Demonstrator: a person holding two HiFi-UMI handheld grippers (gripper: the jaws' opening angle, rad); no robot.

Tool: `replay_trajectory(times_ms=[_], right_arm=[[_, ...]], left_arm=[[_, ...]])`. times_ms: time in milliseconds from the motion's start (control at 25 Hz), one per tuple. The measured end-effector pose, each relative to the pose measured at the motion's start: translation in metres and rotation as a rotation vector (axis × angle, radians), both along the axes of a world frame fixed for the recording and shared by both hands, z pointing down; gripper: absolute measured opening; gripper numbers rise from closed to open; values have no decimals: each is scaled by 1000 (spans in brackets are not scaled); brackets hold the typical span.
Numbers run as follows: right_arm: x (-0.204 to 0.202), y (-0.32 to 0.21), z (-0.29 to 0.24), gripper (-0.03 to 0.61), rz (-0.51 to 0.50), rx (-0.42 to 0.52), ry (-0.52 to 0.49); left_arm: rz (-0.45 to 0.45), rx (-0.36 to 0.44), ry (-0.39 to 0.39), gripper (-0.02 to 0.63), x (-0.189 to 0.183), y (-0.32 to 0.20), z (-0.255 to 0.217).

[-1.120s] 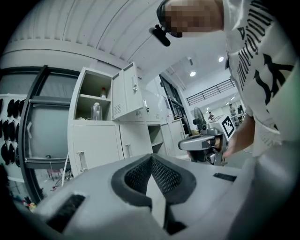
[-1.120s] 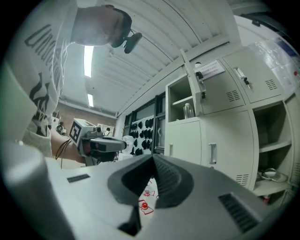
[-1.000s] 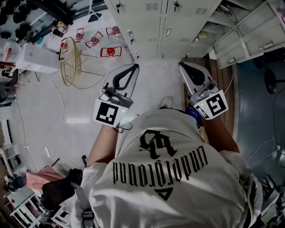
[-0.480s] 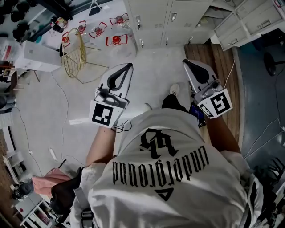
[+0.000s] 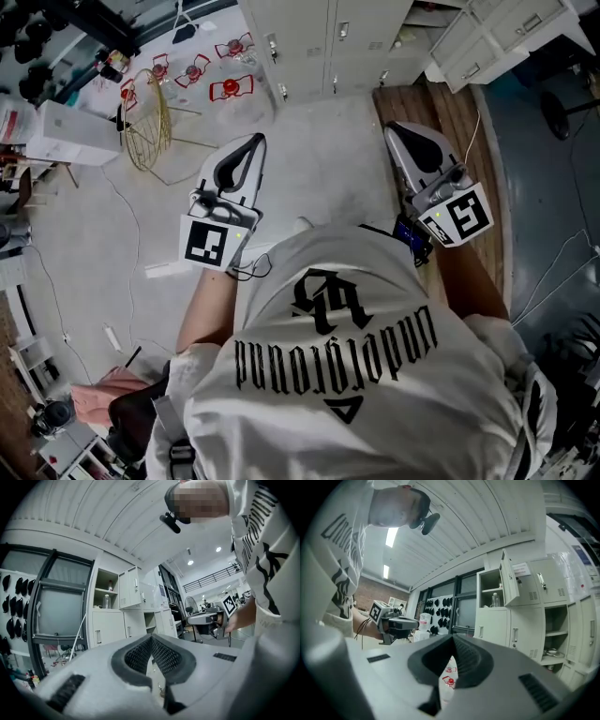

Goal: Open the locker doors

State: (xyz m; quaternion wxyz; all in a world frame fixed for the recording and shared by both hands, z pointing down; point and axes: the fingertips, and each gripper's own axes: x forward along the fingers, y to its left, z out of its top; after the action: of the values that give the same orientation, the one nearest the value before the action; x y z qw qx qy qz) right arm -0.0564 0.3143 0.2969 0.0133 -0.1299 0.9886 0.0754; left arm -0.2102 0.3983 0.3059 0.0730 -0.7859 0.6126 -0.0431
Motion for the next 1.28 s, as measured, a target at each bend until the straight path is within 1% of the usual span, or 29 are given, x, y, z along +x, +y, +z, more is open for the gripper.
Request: replay_trajectory(times_ms=[160,400,560,760,1000,1120,1280], right_arm=[[33,-3,-2,4,-18,7,2],[90,-4,8,5,-41,-3,9],[127,-4,16,5,-53,-2,9],[163,-3,25,5,-33,-29,-5],[192,-4,21,5,-17,-32,-15],[198,-3,18,5,-17,-30,-24],[204,-1,17,5,-19,-23,-26]], left_arm=[[-19,25,6,6,33,-5,-9],[-35,34,18,6,89,-16,-9],[-45,29,28,6,122,-18,-3],[-35,6,29,6,154,-18,7],[-25,-6,29,6,178,-19,9],[-23,-20,24,6,185,-20,12],[-23,-14,18,6,192,-19,10]])
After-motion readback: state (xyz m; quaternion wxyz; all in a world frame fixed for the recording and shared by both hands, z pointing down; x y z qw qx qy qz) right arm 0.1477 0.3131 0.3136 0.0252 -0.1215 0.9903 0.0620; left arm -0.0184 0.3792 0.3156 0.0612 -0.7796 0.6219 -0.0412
